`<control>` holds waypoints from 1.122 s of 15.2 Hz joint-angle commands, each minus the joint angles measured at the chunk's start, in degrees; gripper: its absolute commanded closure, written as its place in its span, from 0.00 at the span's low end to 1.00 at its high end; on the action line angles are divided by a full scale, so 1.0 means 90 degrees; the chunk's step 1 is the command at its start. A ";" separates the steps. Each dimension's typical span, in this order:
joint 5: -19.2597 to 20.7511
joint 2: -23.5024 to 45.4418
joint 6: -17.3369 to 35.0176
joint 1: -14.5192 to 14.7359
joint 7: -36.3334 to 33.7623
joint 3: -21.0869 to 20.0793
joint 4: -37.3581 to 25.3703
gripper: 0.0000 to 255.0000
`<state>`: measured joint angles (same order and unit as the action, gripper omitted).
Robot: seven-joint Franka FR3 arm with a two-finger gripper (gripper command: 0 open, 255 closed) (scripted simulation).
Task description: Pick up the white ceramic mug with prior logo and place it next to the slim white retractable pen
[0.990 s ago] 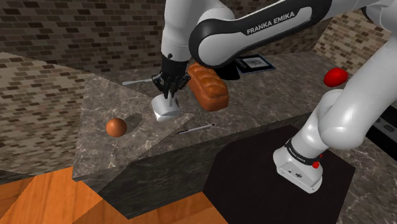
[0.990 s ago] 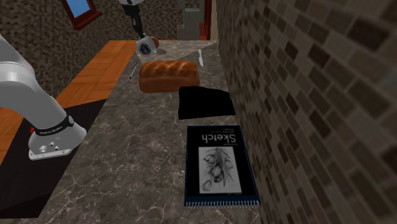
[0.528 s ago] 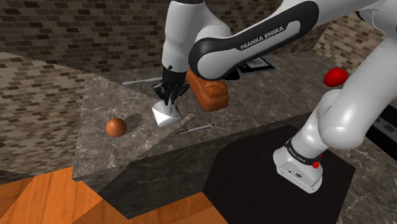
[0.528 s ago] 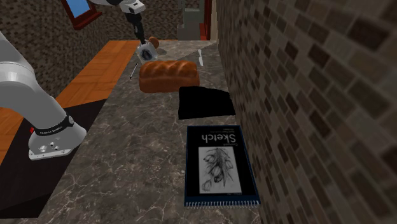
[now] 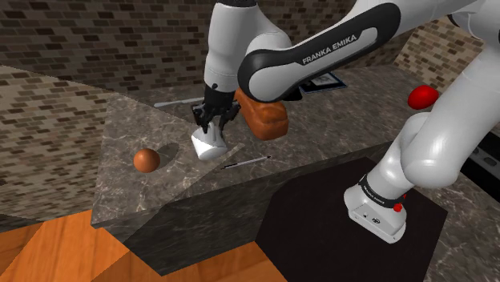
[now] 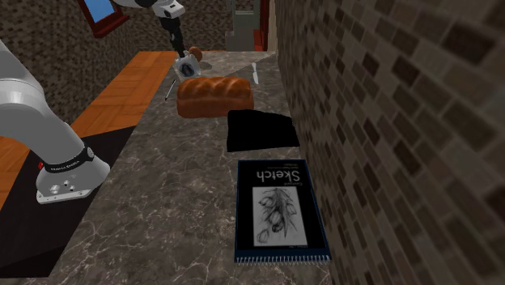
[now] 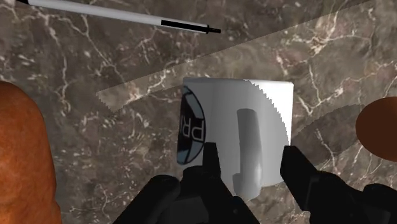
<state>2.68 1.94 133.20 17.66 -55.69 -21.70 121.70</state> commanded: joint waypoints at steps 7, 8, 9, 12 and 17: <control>-0.0148 -0.0269 -0.0392 -0.0009 0.0098 -0.0003 -0.0130 0.00; -0.0211 -0.0394 -0.0588 -0.0013 0.0142 0.0002 -0.0211 0.00; -0.0256 -0.0486 -0.0744 -0.0015 0.0173 0.0008 -0.0281 0.00; -0.0257 -0.0487 -0.0744 -0.0013 0.0173 0.0009 -0.0281 0.00; -0.0256 -0.0486 -0.0744 -0.0013 0.0173 0.0009 -0.0281 0.00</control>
